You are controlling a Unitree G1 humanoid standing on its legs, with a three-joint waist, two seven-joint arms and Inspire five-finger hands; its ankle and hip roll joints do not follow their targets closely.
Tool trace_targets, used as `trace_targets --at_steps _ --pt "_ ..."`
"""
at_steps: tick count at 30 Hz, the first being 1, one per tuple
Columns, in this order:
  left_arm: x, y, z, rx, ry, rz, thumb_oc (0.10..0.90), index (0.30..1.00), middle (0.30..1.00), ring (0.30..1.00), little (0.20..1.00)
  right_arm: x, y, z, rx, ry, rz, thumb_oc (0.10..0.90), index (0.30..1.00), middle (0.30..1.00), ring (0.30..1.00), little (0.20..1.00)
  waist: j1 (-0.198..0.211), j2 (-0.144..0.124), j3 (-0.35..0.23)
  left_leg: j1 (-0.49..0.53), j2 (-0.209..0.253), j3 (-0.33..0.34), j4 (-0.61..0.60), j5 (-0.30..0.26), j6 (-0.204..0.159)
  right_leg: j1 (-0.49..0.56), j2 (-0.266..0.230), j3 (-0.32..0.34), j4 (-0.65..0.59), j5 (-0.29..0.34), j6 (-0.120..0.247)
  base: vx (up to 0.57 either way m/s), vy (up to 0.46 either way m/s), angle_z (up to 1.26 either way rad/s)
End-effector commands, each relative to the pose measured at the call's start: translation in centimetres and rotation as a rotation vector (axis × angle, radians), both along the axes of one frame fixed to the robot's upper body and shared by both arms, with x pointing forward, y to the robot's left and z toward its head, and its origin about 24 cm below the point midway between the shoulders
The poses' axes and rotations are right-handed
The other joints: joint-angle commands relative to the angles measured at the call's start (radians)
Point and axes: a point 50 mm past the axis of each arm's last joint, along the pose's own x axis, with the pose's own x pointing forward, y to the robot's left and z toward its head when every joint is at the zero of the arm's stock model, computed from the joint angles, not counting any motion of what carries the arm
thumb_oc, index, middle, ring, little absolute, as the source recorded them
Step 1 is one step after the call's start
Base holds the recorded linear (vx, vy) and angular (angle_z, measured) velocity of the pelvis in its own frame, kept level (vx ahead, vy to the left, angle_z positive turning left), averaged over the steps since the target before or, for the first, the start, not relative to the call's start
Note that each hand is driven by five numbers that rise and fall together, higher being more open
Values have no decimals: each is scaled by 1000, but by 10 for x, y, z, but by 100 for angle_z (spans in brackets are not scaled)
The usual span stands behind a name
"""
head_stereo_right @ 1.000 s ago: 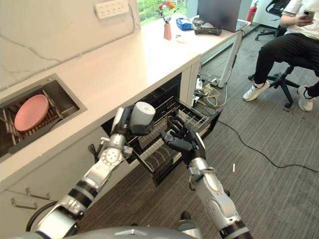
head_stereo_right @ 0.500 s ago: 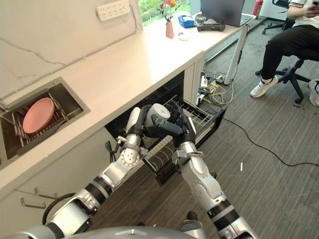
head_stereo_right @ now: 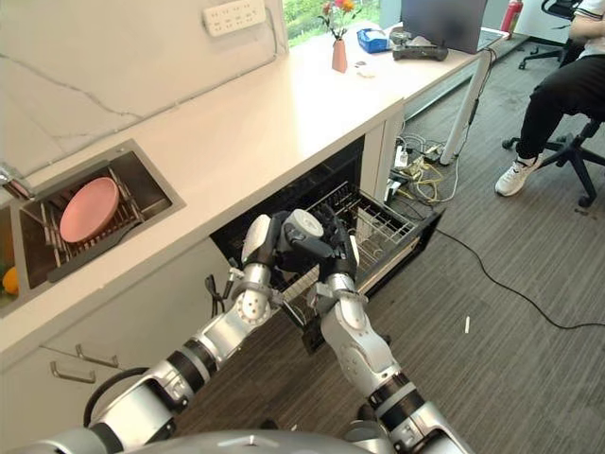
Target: Place the dishes in the dishwasher.
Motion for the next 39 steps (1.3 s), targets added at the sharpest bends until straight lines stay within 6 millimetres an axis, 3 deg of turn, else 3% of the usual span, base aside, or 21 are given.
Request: trace_targets --at_steps 1,10,16,22,23,24,25,26,39 --pt "34 -32 82 17 -376 -92 400 300 300 300 300 19 38 47 110 -193 15 800 900 900 900 900 15 -93 -7 95 -26 -25 5 -91 -22 30 -47 36 18 -8 74 -5 8 3" --pt "30 -35 84 18 -399 -123 400 300 300 300 300 17 41 30 40 -136 29 800 900 900 900 900 22 -95 -7 96 -27 -27 5 -91 -21 33 -52 30 19 -8 76 -5 9 3" --pt "27 -40 82 6 -386 -162 400 300 300 300 300 16 47 19 109 -61 55 800 900 900 900 900 29 -98 -11 97 -29 -29 5 -92 -21 36 -54 26 16 -8 77 0 0 0" --pt "21 -53 86 -31 -375 -228 400 300 300 300 300 22 55 23 205 -36 54 800 900 900 900 900 36 -100 -16 95 -29 -32 5 -92 -22 37 -56 22 13 -8 78 0 0 0" --pt "20 -55 86 -33 -378 -240 400 300 300 300 300 23 56 24 205 -40 56 780 869 869 869 869 37 -100 -17 94 -29 -31 5 -92 -22 37 -56 22 13 -8 78 0 0 0" --pt "19 -57 88 -35 -382 -252 400 300 300 300 300 24 56 25 200 -43 57 711 766 766 766 766 37 -99 -17 94 -29 -31 5 -92 -22 36 -56 21 13 -8 78 0 0 0" --pt "18 -59 89 -40 -387 -269 400 300 300 300 300 26 56 26 195 -47 57 425 338 338 338 338 39 -100 -17 94 -28 -31 5 -92 -22 36 -57 21 13 -9 78 0 0 0" --pt "17 -60 90 -43 -388 -275 400 300 300 300 300 27 56 26 193 -45 52 400 300 300 300 300 40 -100 -17 94 -29 -31 5 -92 -22 37 -57 19 13 -8 79 0 0 0" --pt "11 -73 101 -54 -431 -358 400 300 300 300 300 34 51 31 134 -75 26 400 300 300 300 300 43 -96 -18 100 -27 -35 5 -94 -22 44 -58 11 13 -14 79 1 -1 2"
